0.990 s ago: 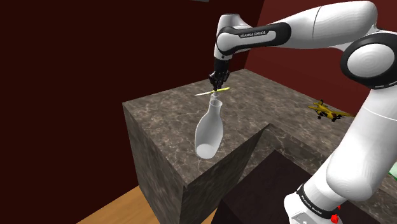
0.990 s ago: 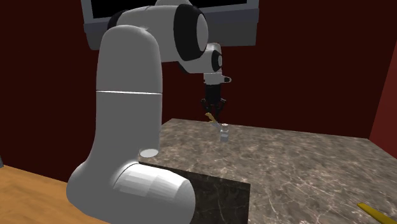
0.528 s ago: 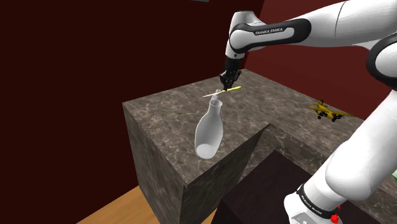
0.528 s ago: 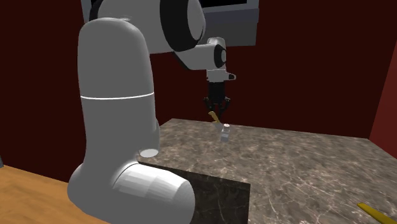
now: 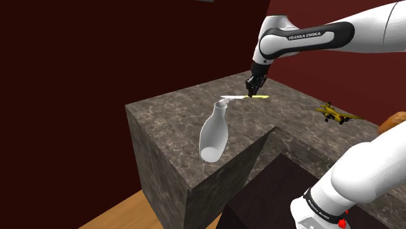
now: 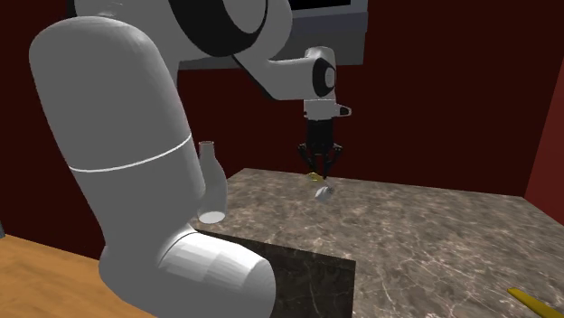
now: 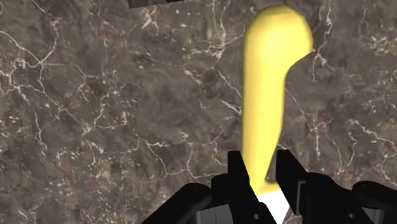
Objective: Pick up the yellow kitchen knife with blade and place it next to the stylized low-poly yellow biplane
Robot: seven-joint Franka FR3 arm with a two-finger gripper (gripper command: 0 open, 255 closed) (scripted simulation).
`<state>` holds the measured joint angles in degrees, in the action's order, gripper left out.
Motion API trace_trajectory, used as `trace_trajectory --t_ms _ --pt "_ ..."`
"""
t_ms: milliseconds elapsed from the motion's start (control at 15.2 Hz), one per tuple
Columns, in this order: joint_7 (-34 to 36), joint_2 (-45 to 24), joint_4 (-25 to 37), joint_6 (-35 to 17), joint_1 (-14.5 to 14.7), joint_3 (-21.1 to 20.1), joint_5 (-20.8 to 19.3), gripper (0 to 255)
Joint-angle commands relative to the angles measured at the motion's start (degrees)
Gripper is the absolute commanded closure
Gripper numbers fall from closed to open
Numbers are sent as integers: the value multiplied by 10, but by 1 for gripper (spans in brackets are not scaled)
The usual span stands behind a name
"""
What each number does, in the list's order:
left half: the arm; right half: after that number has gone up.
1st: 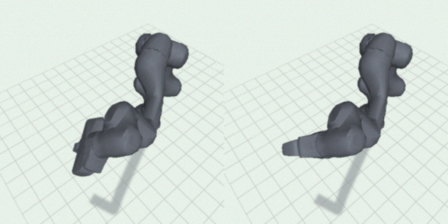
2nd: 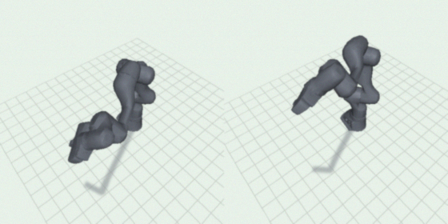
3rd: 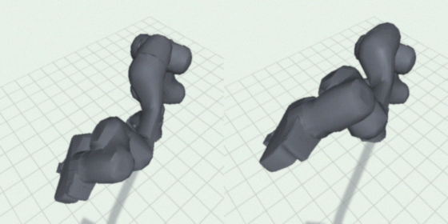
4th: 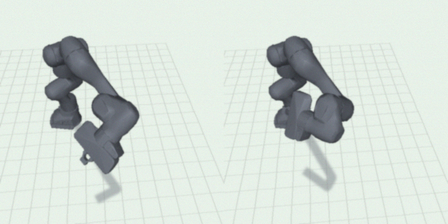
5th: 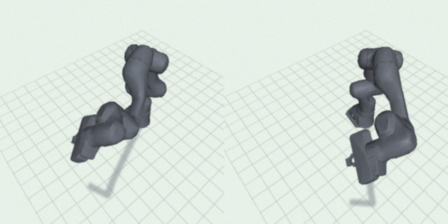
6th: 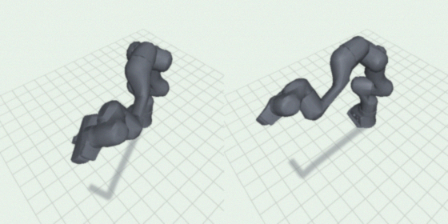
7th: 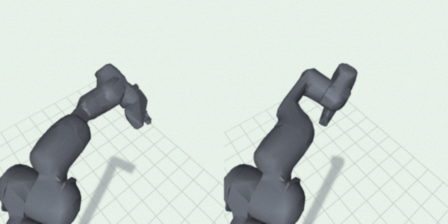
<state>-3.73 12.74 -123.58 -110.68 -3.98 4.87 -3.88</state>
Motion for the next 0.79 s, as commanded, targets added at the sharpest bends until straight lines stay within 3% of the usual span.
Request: trace_trajectory --t_ms 0,726 --pt "-20 37 -40 -4 -11 13 -7 255" --pt "-123 207 -178 19 -75 88 -67 255"
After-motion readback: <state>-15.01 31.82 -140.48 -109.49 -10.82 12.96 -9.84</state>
